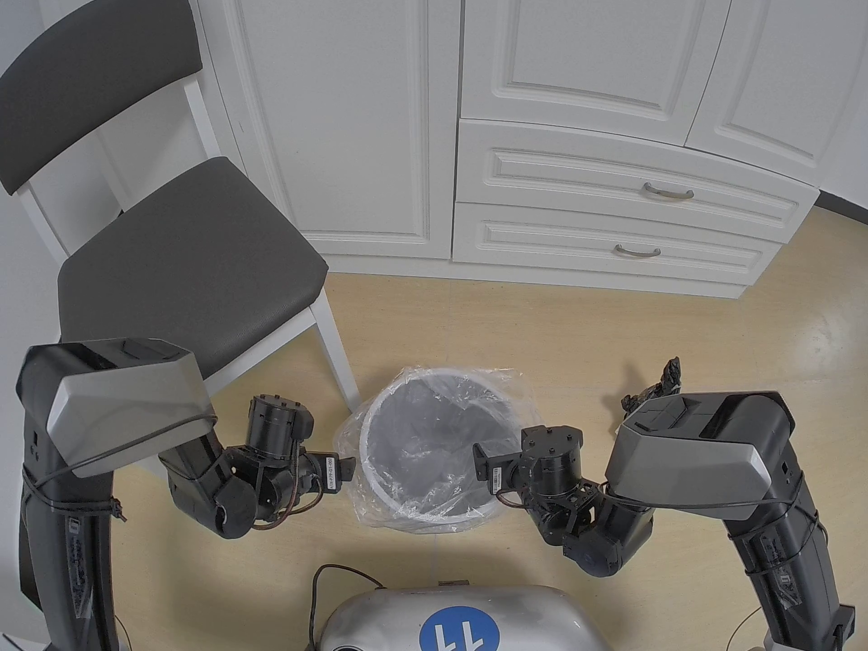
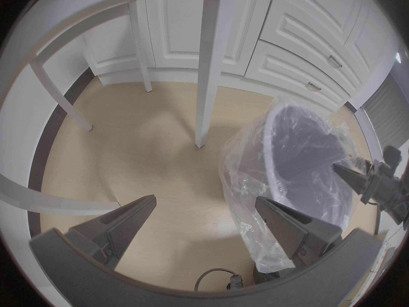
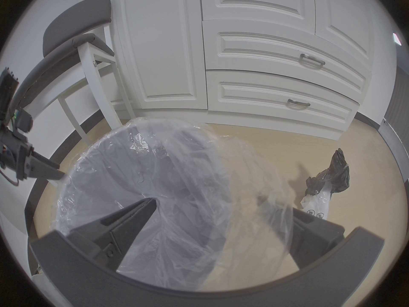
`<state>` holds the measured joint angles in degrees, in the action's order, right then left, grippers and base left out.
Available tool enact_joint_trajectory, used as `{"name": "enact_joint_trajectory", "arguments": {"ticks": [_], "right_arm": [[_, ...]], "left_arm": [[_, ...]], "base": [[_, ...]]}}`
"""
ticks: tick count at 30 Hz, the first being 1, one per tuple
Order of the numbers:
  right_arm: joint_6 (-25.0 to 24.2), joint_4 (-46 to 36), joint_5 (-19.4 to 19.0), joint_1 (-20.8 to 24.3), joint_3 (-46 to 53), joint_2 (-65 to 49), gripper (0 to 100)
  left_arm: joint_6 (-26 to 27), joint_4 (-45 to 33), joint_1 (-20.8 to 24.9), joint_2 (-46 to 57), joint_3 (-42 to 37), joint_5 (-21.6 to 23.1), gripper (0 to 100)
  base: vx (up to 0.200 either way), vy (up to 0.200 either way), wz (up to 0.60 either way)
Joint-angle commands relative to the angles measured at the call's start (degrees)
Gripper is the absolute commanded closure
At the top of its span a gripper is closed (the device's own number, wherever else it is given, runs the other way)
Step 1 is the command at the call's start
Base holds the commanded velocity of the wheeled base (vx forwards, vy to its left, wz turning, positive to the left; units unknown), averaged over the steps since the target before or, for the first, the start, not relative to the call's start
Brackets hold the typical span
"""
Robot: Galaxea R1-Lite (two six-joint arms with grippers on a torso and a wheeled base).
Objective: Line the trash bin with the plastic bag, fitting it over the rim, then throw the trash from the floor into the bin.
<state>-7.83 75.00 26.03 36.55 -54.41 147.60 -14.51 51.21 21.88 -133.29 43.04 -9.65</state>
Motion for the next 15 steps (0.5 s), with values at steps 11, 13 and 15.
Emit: {"name": "enact_joint_trajectory", "arguments": {"ticks": [11,13,15], "right_arm": [[0.4,-0.9,-0.1,-1.7,2.8,-7.5,0],[0.4,-0.9,-0.1,-2.1,2.8,-8.0,0],[0.4,-0.9,-0.1,-3.4,2.2,-8.4,0]], "left_arm": [[-5.1,-0.3,-0.3,-10.2,8.7,-0.7,0],[-5.2,-0.9,-0.3,-10.9,9.5,-0.8,0],[-5.4,-1.8,-0.4,-11.5,10.0,-0.7,0]], "base": [[0.000,0.000,0.00],[0.000,0.000,0.00],[0.000,0.000,0.00]]}}
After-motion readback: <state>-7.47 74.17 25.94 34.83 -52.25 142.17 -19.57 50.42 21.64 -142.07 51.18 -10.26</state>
